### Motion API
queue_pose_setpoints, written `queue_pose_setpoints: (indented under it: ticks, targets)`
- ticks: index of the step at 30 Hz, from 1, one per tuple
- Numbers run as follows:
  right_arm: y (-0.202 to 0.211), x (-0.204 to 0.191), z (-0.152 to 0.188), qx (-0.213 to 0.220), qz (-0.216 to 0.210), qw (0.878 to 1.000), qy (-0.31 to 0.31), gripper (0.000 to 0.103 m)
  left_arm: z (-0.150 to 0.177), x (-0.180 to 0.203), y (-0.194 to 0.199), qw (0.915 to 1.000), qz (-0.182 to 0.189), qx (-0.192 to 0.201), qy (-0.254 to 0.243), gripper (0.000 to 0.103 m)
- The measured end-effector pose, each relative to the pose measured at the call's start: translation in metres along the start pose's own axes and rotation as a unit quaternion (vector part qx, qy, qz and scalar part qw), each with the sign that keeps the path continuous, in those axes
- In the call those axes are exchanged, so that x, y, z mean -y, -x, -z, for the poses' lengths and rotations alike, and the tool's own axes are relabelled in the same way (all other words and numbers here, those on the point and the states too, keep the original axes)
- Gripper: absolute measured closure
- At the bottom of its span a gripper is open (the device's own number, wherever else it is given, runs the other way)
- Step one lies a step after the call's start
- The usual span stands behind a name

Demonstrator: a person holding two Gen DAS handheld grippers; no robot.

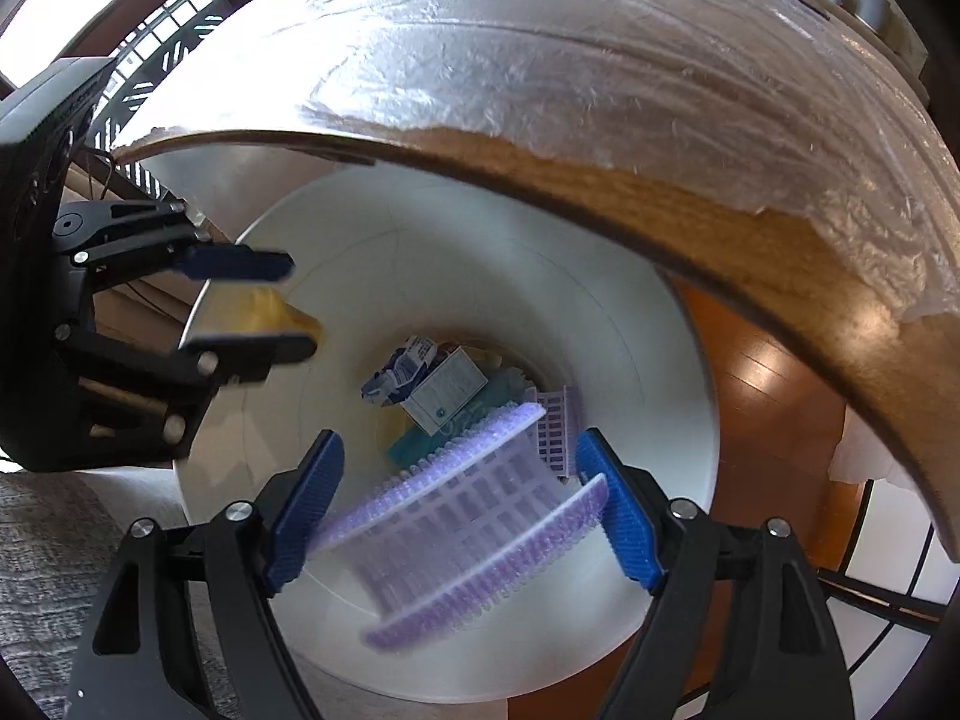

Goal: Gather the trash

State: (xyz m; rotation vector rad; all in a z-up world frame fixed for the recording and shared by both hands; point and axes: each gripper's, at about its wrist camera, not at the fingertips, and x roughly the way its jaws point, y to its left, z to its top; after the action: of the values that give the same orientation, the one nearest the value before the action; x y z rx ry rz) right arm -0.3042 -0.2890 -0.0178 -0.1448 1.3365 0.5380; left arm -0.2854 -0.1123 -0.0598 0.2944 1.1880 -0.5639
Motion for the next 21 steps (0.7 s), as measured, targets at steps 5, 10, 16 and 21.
queue_pose_setpoints:
  ticks: [5, 10, 16, 21]
  targets:
    - [0.002, 0.007, 0.000, 0.002, -0.004, 1.000, -0.016, 0.011, -0.004, 0.000, -0.001, 1.0000, -0.005, -0.003, 0.000, 0.036]
    - [0.027, 0.006, 0.000, 0.013, -0.001, 1.000, -0.010, 0.011, -0.007, 0.000, 0.015, 1.0000, -0.003, -0.002, -0.005, 0.036]
    - [0.113, 0.026, -0.029, 0.140, -0.008, 0.990, -0.036, 0.004, -0.040, -0.012, 0.100, 0.9947, 0.000, 0.102, -0.010, 0.007]
    - [0.123, 0.095, -0.089, 0.212, 0.109, 0.967, -0.095, 0.004, -0.090, -0.077, 0.126, 0.9746, -0.079, 0.198, 0.067, 0.002]
